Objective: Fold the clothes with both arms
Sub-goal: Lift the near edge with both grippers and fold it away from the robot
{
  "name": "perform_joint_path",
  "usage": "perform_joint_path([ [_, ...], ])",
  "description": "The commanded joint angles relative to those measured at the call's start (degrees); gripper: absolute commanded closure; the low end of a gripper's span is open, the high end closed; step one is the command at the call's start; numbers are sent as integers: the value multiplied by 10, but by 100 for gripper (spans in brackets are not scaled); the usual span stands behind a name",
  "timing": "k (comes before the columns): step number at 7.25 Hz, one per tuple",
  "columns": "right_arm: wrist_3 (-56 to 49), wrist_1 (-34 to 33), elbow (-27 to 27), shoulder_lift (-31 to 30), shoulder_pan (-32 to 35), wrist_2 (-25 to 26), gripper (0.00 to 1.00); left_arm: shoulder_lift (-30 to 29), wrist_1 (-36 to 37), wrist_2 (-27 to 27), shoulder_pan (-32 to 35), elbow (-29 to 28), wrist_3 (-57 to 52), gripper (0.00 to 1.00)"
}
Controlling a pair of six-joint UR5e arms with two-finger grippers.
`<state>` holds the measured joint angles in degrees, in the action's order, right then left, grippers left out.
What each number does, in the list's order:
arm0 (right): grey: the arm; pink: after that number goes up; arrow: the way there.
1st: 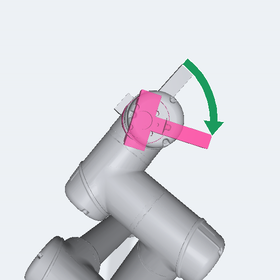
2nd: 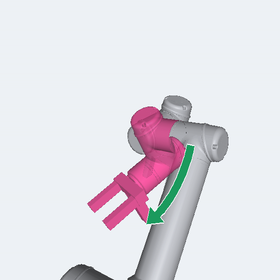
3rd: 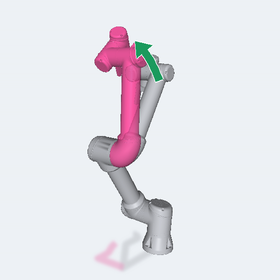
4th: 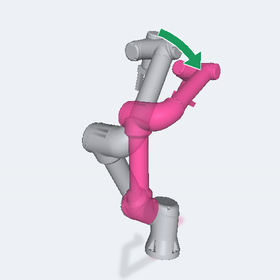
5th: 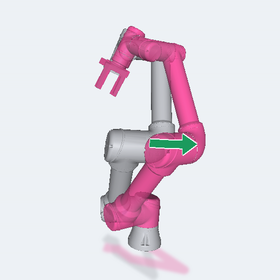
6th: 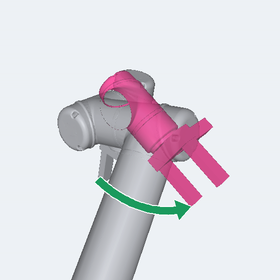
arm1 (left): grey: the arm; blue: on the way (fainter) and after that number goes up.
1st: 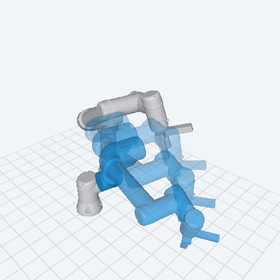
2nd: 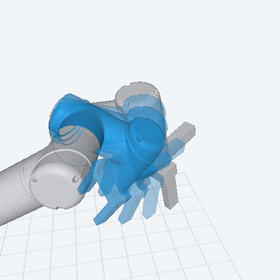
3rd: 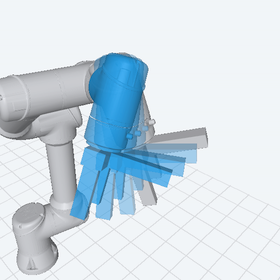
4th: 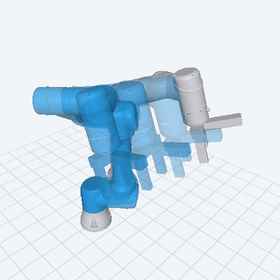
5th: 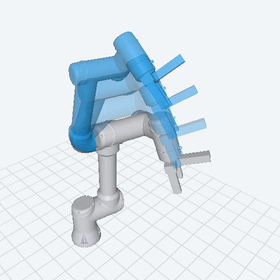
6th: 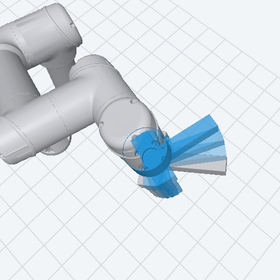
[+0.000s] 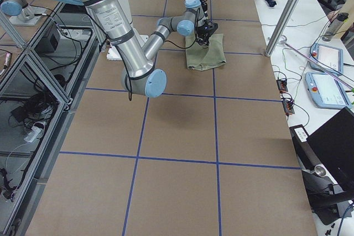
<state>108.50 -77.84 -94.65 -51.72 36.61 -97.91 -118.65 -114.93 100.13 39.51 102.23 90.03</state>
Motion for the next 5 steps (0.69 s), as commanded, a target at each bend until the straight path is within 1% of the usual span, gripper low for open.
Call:
perform_joint_path([
  [1,-1,86,131,49,14,-4,100,-19,-69,-1,9,-83,-3,100],
  [2,-4,93,154,54,18,-12,100,-34,-99,-2,10,-131,-3,100],
  [3,-6,136,196,55,26,-12,100,-44,-146,-5,15,-180,-4,100],
  [4,-27,213,274,60,40,-25,27,-76,-185,-6,27,-258,-10,96],
  [5,-91,236,353,99,64,-51,0,-115,-193,-11,54,-329,-65,50],
])
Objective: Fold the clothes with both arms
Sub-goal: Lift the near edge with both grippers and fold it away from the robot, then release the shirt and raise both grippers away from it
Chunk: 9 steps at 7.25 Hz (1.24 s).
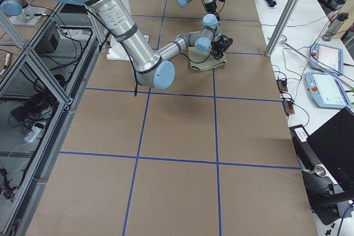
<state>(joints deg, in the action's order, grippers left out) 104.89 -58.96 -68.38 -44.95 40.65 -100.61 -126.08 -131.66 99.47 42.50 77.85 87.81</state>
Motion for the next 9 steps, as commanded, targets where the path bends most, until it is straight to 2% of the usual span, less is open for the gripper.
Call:
perform_joint_path([
  [1,-156,49,155,77,53,-61,0,-43,-36,-8,44,-106,-72,45],
  [2,-166,48,153,76,71,-97,0,-43,-41,-7,46,-106,-76,42],
  [4,-204,46,136,57,92,-114,0,-38,-42,1,63,-104,-120,42],
  [5,-256,33,94,13,112,-141,0,-11,-41,32,77,-83,-199,42],
  [6,-350,-3,43,-44,150,-191,0,42,-38,85,106,-42,-299,42],
  [7,-466,-78,-10,-92,198,-222,0,66,-34,122,145,-29,-394,40],
  [8,-577,-151,-52,-126,237,-234,0,103,-33,182,189,-17,-463,39],
  [9,-650,-182,-114,-195,264,-246,0,114,-29,227,222,-13,-497,38],
])
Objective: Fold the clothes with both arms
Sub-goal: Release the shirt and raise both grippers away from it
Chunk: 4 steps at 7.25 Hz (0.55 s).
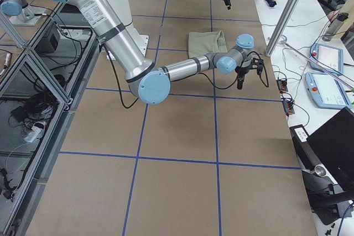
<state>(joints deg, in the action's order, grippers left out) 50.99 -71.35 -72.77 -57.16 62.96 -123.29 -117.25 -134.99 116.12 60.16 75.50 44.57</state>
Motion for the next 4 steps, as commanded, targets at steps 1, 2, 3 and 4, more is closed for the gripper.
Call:
perform_joint_path([
  [1,-149,-53,-102,-129,65,-33,0,70,23,94,81,23,-100,38],
  [2,-166,-56,-118,-155,80,-52,0,109,25,105,100,27,-166,38],
  [3,-185,-56,-113,-172,83,-51,0,119,63,154,141,30,-232,35],
  [4,-233,-60,-111,-186,98,-54,0,121,131,193,163,44,-302,30],
])
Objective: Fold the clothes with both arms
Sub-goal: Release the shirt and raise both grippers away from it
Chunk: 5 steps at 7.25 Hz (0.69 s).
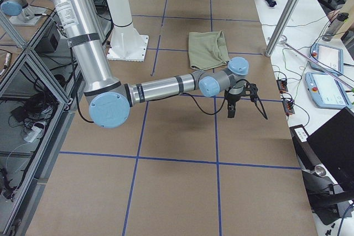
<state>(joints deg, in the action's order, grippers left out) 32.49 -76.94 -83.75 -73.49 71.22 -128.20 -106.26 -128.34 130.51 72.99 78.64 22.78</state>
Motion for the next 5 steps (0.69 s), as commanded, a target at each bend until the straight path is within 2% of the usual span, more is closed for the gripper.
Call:
perform_joint_path([
  [1,-58,1,-2,-43,27,-26,0,34,78,48,38,33,-115,28],
  [2,-64,-1,-2,-52,41,-35,0,34,80,48,48,38,-118,23],
  [3,-75,0,-3,-61,44,-42,0,36,80,47,59,48,-118,23],
  [5,-107,-1,-3,-79,58,-44,0,41,85,0,65,70,-147,22],
])
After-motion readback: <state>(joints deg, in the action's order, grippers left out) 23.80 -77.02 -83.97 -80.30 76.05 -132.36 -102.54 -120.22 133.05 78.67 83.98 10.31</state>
